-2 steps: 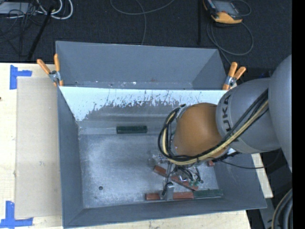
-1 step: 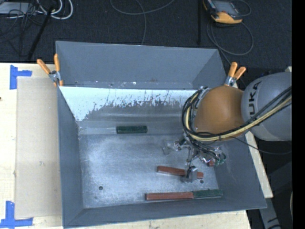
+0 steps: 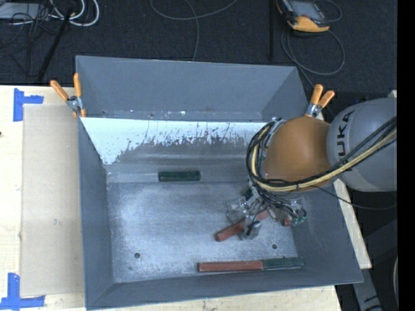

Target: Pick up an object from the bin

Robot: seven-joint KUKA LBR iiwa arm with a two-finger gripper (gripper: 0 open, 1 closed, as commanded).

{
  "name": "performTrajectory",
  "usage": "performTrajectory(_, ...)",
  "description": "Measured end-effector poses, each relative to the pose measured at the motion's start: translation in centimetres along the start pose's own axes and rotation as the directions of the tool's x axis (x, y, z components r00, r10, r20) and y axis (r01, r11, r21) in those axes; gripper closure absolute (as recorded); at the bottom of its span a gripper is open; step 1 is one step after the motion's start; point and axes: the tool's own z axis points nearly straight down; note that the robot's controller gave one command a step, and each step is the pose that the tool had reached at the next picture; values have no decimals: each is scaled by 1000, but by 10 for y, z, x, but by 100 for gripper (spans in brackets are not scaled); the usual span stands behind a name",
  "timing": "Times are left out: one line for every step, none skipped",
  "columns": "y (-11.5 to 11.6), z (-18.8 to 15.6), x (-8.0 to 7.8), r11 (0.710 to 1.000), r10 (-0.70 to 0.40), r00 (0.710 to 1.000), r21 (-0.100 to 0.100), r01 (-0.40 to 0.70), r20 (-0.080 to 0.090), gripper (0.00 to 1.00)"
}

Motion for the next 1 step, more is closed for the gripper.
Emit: performTrajectory(-39, -162, -9, 994, -108, 994, 7, 108, 8, 100)
